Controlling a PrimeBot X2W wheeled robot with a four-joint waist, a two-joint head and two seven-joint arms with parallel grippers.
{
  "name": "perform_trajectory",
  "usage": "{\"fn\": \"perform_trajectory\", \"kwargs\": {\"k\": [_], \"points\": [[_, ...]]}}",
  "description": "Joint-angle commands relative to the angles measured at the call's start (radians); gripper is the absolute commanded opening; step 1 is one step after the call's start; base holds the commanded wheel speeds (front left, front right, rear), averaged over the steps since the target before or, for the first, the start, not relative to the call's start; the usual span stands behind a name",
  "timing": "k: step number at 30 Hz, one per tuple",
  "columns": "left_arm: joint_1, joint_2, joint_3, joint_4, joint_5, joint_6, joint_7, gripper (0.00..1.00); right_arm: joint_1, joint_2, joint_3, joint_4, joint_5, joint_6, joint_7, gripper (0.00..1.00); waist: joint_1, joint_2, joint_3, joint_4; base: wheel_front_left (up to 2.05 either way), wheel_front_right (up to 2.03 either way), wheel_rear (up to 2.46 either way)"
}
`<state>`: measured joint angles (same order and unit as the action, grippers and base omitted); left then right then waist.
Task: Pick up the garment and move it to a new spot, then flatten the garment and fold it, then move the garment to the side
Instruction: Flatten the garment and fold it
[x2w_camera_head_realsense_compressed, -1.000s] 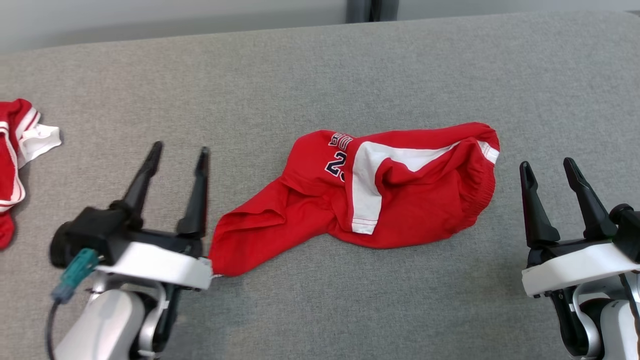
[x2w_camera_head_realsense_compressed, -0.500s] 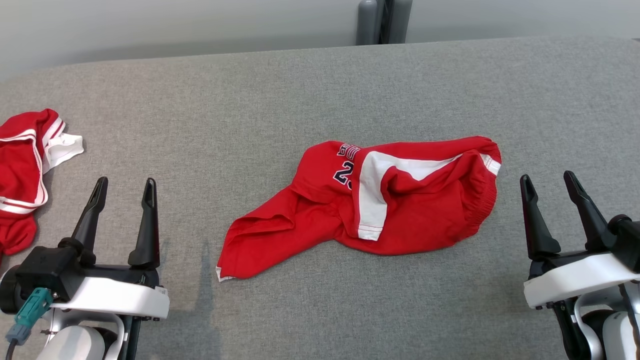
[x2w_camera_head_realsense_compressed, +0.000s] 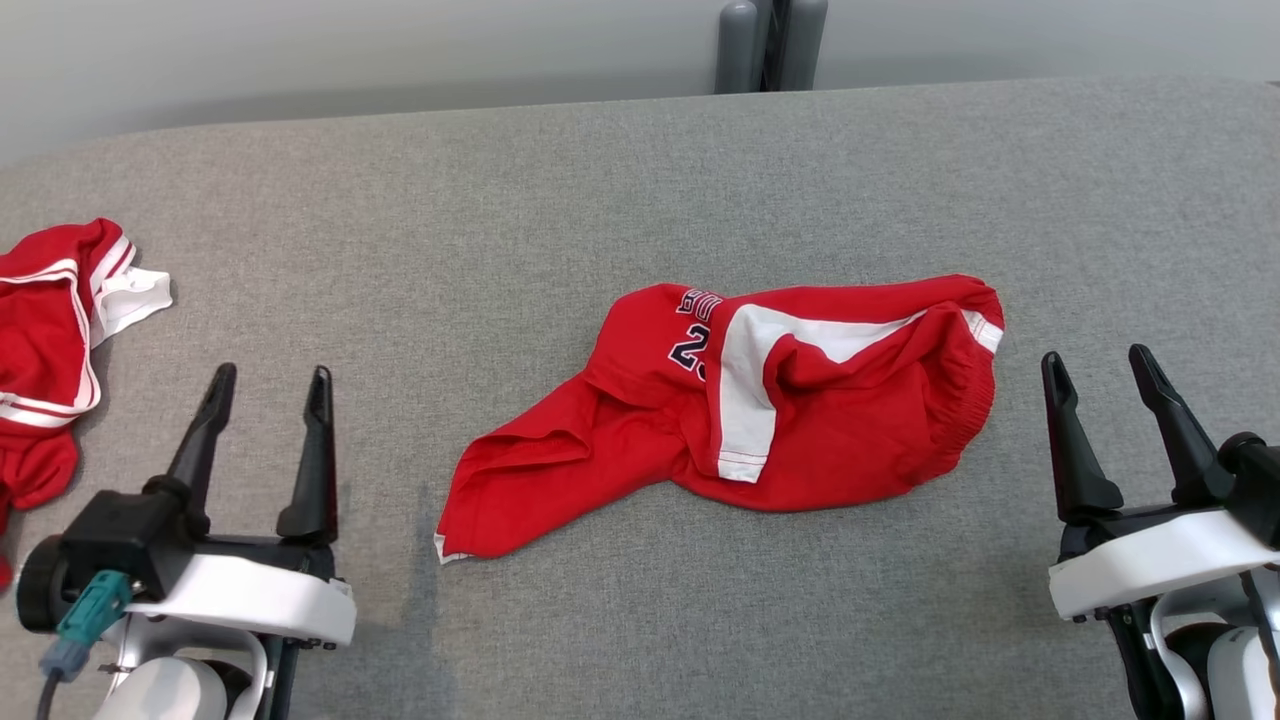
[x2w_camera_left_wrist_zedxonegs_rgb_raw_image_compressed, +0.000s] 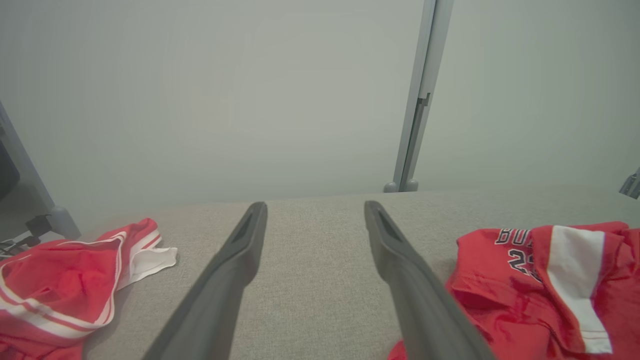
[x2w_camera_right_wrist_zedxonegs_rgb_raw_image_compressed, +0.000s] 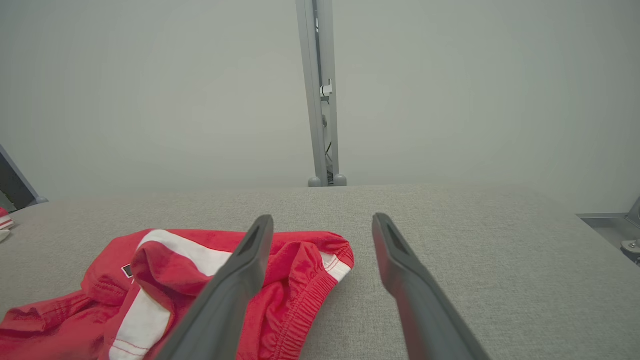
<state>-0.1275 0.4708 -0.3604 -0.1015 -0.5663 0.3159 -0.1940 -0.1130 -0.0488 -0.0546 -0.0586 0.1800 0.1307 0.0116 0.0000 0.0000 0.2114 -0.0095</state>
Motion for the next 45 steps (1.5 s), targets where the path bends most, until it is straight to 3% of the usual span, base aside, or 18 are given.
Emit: {"fn": "perform_trajectory", "kwargs": {"k": [1,5,10,17,26,38,39,41,42,43,45], "points": [[-0.008,0.003,-0.009,-0.008,0.001,0.002,0.019,1.0,0.006,-0.004,-0.001,0.0,0.006,0.0,0.003,1.0,0.0,0.0,0.0,-0.001,0.0,0.0,0.0],[-0.033,0.0,-0.067,-0.044,-0.005,-0.02,0.102,1.0,0.003,-0.004,0.0,-0.002,0.006,0.0,0.004,1.0,0.0,0.0,0.008,-0.003,0.0,0.0,0.0],[-0.099,-0.012,-0.191,-0.076,-0.016,-0.08,0.285,1.0,-0.01,-0.004,0.004,-0.003,0.008,0.0,-0.004,1.0,0.0,0.0,0.027,-0.013,0.0,0.0,0.0],[-0.241,-0.085,-0.37,-0.048,-0.024,-0.186,0.518,1.0,-0.03,-0.004,0.02,0.015,0.028,0.0,-0.025,1.0,0.0,0.0,0.067,-0.057,0.0,0.0,0.0],[-0.371,-0.165,-0.458,0.06,0.015,-0.254,0.57,1.0,-0.058,-0.004,0.04,0.049,0.056,0.0,-0.059,1.0,0.0,0.0,0.115,-0.13,0.0,0.0,0.0],[-0.437,-0.189,-0.451,0.264,0.003,-0.273,0.558,1.0,-0.075,-0.004,0.046,0.1,0.08,0.0,-0.107,1.0,0.0,0.0,0.156,-0.178,0.0,0.0,0.0],[-0.44,-0.188,-0.452,0.274,0.006,-0.271,0.559,0.98,-0.077,-0.004,0.046,0.103,0.08,0.0,-0.109,1.0,0.0,0.0,0.157,-0.179,0.0,0.0,0.0],[-0.44,-0.187,-0.456,0.286,0.008,-0.272,0.563,0.66,-0.08,-0.004,0.045,0.107,0.079,0.0,-0.113,1.0,0.0,0.0,0.157,-0.178,0.0,0.0,0.0],[-0.442,-0.185,-0.457,0.291,0.012,-0.271,0.56,0.43,-0.083,-0.004,0.045,0.109,0.079,0.0,-0.114,1.0,0.0,0.0,0.157,-0.178,0.0,0.0,0.0],[-0.443,-0.185,-0.457,0.294,0.013,-0.271,0.555,0.03,-0.084,-0.004,0.044,0.11,0.078,0.0,-0.114,1.0,0.0,0.0,0.157,-0.177,0.0,0.0,0.0],[-0.447,-0.186,-0.459,0.301,0.015,-0.274,0.548,0.0,-0.088,-0.004,0.039,0.111,0.077,0.0,-0.115,1.0,0.0,0.0,0.157,-0.174,0.0,0.0,0.0]]}}
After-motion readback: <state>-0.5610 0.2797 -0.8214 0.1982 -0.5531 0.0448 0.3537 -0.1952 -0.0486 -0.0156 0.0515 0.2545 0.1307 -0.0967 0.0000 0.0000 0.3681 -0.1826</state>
